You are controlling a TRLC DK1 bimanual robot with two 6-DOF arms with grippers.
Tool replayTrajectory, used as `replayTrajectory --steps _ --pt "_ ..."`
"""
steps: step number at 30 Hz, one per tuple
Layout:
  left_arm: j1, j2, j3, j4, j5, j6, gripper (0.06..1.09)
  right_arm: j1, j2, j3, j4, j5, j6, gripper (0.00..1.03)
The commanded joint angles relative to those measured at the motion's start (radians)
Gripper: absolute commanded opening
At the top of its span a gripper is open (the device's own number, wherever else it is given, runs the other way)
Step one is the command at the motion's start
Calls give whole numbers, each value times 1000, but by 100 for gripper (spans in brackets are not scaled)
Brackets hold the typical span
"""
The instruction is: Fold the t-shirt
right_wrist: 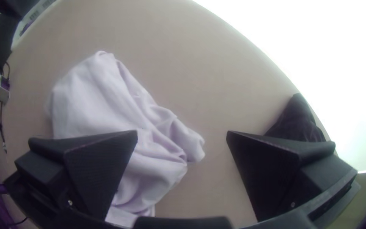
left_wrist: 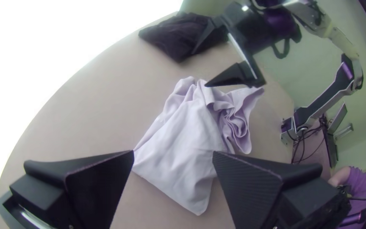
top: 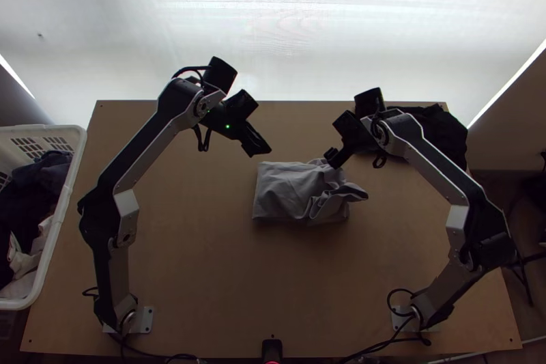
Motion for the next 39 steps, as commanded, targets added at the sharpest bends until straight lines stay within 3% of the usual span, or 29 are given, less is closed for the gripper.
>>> replayTrajectory --steps 1,7,11,15,20,22,26,28,33,39 --pt "5 5 12 -14 1 6 97 67 -120 11 -202 -85 2 98" --pt "-1 2 15 -14 1 3 97 99 -97 -187 -223 -82 -29 98" --pt "-4 2 21 -14 1 -4 97 64 -42 -245 -99 -41 -38 98" --pt "-6 2 21 -14 1 -7 97 41 -11 -245 68 80 -56 98" --pt "-6 -1 22 -14 1 -7 97 38 -25 -221 162 319 -56 98" --pt "-4 -1 22 -14 1 -7 97 29 -63 -219 179 338 -58 98" --pt "-4 0 22 -10 1 -8 97 14 -160 -222 180 338 -55 98" --pt "-4 3 26 -7 1 -7 97 6 -210 -218 153 264 -53 98" --pt "0 23 45 -7 1 -5 97 38 -256 -135 -153 37 -92 98" --pt "-3 48 64 -6 1 0 97 104 -309 -221 -298 -21 -165 98"
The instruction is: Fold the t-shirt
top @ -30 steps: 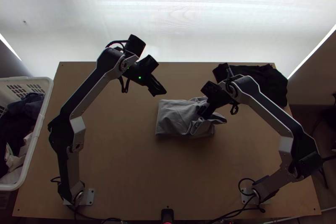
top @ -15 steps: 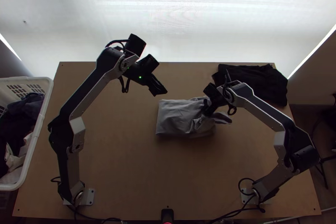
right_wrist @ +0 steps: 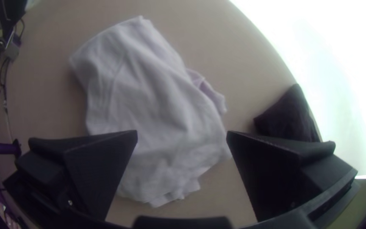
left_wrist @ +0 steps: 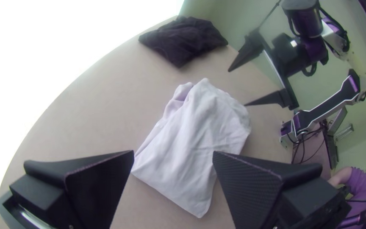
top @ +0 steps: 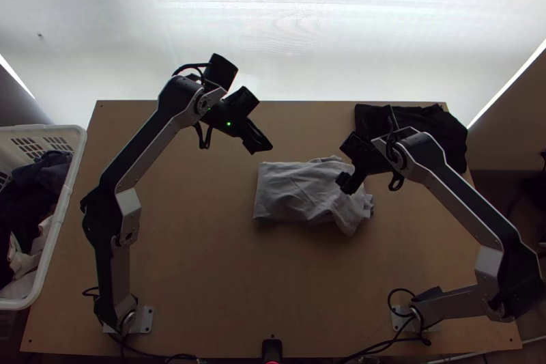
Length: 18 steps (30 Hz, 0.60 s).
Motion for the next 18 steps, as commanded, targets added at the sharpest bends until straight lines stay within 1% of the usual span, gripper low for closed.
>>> replayTrajectory --steps 1,2,4,7,9,10,11,13,15,18 --pt "-1 29 14 -4 0 11 97 44 -71 -70 -169 -107 -65 98" --pt "-4 29 7 -5 0 21 97 36 -81 -92 -169 -123 -75 98" --pt "-13 33 -19 -28 0 64 97 12 -104 -132 -169 -156 -121 98" --pt "-36 69 -39 -122 0 177 97 -7 -121 -151 -168 -157 -165 98" --pt "-48 79 -67 -125 -89 192 97 -10 -127 -147 -163 -156 -179 98" --pt "-50 81 -79 -126 -109 202 101 -10 -134 -142 -163 -156 -184 98" --pt "-51 83 -82 -151 -123 209 102 -10 -144 -138 -163 -156 -191 98" --pt "-50 87 -66 -228 -121 199 102 -15 -151 -124 -165 -156 -185 98" --pt "-42 61 -93 -274 -52 145 102 -28 -176 -125 -165 -156 -181 98" --pt "-18 -28 -233 -277 84 87 102 -48 -214 -127 -165 -157 -165 98"
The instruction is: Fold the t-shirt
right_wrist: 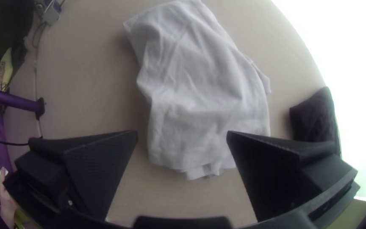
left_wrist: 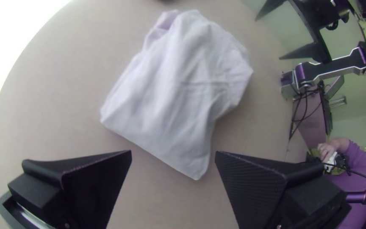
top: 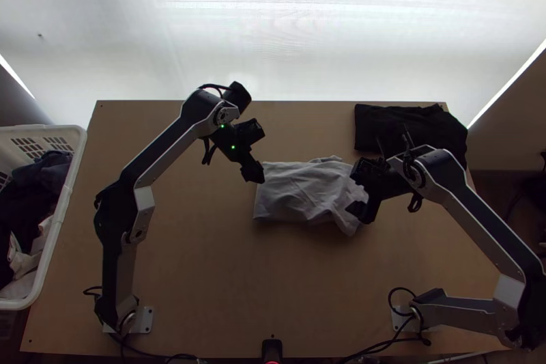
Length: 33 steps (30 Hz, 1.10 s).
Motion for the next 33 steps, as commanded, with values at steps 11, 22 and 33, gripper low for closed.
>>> replayTrajectory --steps 11,22,33 --pt "160 -44 -437 -151 505 -50 102 -25 -85 35 -9 -8 64 98" --pt "200 -42 -362 -120 517 -10 103 41 -82 -53 19 63 48 98" --pt "196 -166 -333 -96 238 -24 103 576 -48 -469 534 563 -80 98"
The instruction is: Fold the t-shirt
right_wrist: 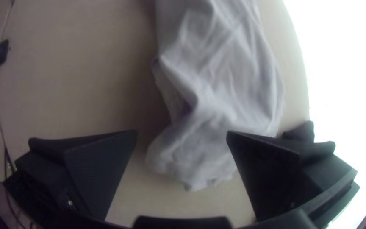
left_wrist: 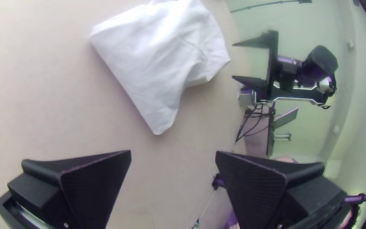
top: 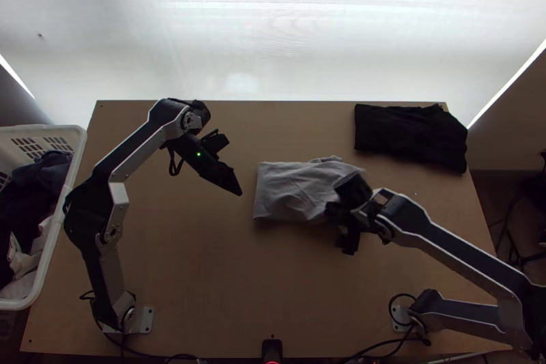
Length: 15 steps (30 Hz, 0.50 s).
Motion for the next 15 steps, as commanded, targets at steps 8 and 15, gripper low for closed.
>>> replayTrajectory --steps 8,15 --pt "9 -68 46 9 -85 -45 103 272 65 -317 550 294 -159 98" --pt "13 -65 83 11 -87 -66 103 236 64 -463 845 316 -288 98"
